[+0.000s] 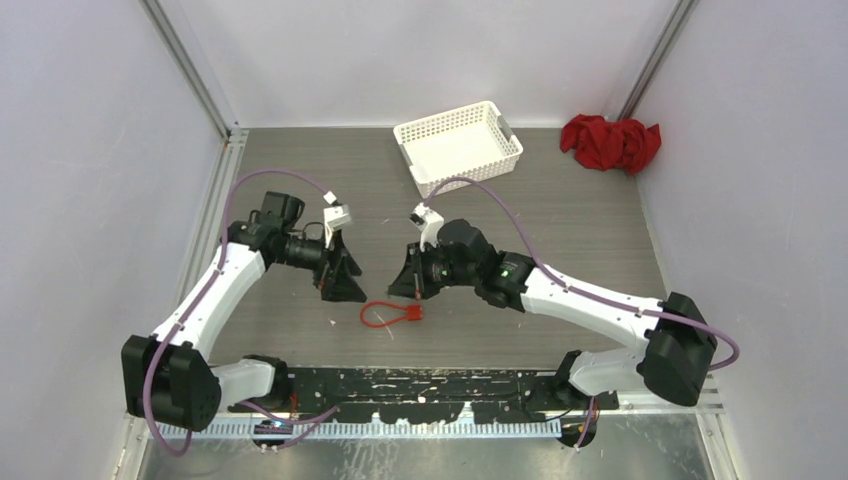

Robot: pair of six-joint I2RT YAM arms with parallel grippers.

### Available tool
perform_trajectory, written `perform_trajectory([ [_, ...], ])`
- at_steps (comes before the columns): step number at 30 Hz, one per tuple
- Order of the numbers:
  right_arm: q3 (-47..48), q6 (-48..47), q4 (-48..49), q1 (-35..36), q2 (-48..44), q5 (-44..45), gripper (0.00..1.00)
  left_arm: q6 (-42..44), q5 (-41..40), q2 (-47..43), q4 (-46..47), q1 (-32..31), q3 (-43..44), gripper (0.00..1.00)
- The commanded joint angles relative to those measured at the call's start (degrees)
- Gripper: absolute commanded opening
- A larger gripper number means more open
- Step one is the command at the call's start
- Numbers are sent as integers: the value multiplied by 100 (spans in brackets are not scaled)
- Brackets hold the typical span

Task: Unlock with the key

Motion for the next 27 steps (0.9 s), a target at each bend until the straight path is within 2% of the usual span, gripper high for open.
perform_trajectory([
  [1, 441, 373, 838, -124, 192, -910, 1, 806, 1043, -28, -857, -132, 398, 89],
  [5, 521, 709, 1251, -224, 359, -1311, 0, 1262, 1447, -17, -1188, -174, 423, 82],
  [9, 534, 933, 1516, -280, 483, -1550, 1, 1645, 1403, 0, -1462, -211, 510, 78],
  [14, 553, 1118, 1691, -345, 606, -1866, 1, 1553, 1169, 51, -1086, -212, 498, 69],
  [24, 807, 1275, 1825, -430, 809, -2111, 1, 1163, 1081, 210, -729, -314, 703, 67],
  [27, 936, 1309, 1787, -475, 919, -2158, 0, 875, 888, 150, -703, -311, 839, 58],
])
